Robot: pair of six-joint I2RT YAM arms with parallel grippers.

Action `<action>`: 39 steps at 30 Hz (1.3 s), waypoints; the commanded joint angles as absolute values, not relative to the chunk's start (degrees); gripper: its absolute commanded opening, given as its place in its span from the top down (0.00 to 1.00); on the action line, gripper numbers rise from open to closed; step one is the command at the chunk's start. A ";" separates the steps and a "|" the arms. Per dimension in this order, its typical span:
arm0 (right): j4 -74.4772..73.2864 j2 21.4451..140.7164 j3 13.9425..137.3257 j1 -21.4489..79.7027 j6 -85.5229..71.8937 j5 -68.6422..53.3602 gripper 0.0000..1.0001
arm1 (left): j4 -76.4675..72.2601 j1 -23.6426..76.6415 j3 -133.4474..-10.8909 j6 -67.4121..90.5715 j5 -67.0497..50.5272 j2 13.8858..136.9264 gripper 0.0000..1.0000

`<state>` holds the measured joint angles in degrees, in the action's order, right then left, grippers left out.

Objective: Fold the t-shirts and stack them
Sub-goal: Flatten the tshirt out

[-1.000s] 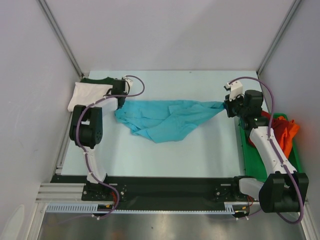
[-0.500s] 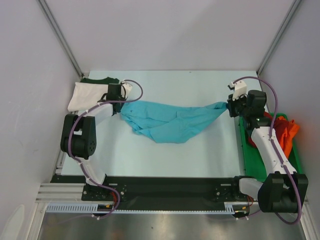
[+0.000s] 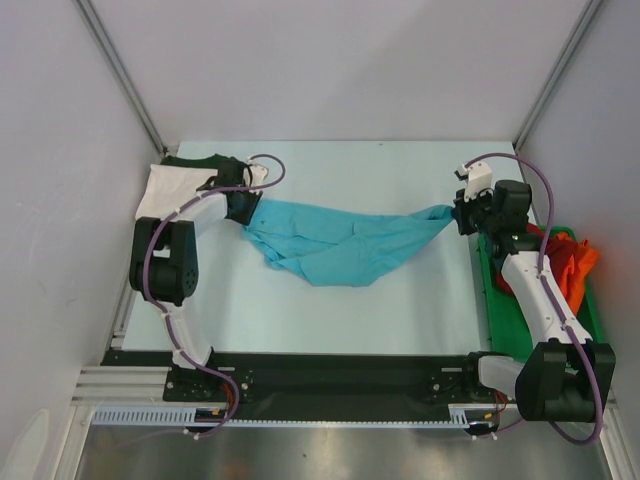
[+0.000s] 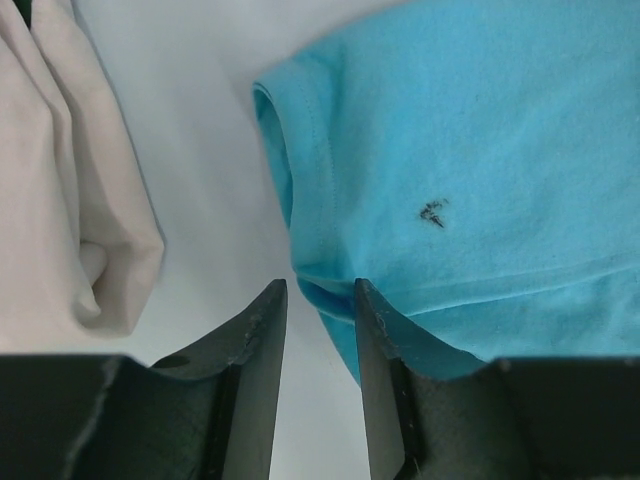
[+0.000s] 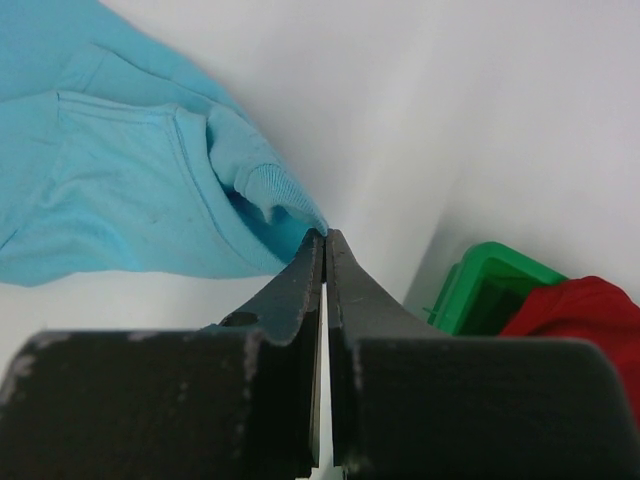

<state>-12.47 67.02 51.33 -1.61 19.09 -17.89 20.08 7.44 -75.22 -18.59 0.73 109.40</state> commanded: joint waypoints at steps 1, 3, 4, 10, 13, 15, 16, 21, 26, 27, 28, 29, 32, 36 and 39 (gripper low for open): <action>-10.72 66.53 52.39 -1.93 19.07 -18.28 1.00 | 21.97 6.68 -77.43 -16.88 -1.58 108.90 0.62; -10.55 66.36 52.03 -1.93 18.98 -18.28 1.00 | 22.59 6.68 -76.73 -16.44 -1.93 107.24 0.63; -10.55 66.44 52.03 -1.93 18.98 -18.28 1.00 | 22.50 6.68 -76.29 -16.17 -2.46 106.36 0.62; -10.02 66.71 51.59 -1.93 18.90 -18.63 1.00 | 23.03 6.77 -74.88 -16.00 -3.08 104.33 0.62; -9.58 66.80 51.68 -1.93 18.72 -18.72 1.00 | 22.24 7.12 -74.18 -15.91 -3.08 102.58 0.62; -9.67 66.80 51.68 -1.93 18.81 -18.72 1.00 | 22.15 7.38 -74.27 -15.73 -3.34 102.04 0.62; -9.67 66.71 51.59 -1.93 18.81 -18.72 1.00 | 22.50 7.38 -74.53 -15.82 -3.43 102.13 0.62; -9.32 66.27 50.98 -1.93 18.72 -18.72 1.00 | 23.20 7.56 -75.15 -15.91 -3.08 103.71 0.62; -9.40 65.92 50.80 -1.93 18.81 -18.46 1.00 | 24.08 8.08 -76.46 -16.08 -3.43 106.26 0.63; -9.40 65.83 50.80 -1.93 18.90 -18.46 1.00 | 24.08 8.09 -76.81 -16.08 -3.34 106.96 0.64; -9.49 65.74 50.71 -1.93 18.90 -18.37 1.00 | 24.17 8.09 -76.99 -16.08 -3.25 107.31 0.64; -9.49 65.66 50.80 -2.02 18.90 -18.37 1.00 | 24.26 8.17 -77.34 -16.17 -3.16 107.49 0.64; -9.49 65.39 50.36 -2.11 18.90 -18.37 1.00 | 24.70 8.17 -78.04 -16.35 -2.99 108.72 0.64; -9.32 64.95 49.92 -2.20 18.72 -18.37 1.00 | 24.61 8.17 -78.22 -16.44 -2.81 109.07 0.67; -9.32 64.69 49.57 -2.37 18.63 -18.37 1.00 | 24.52 8.26 -77.96 -16.44 -2.55 108.81 0.76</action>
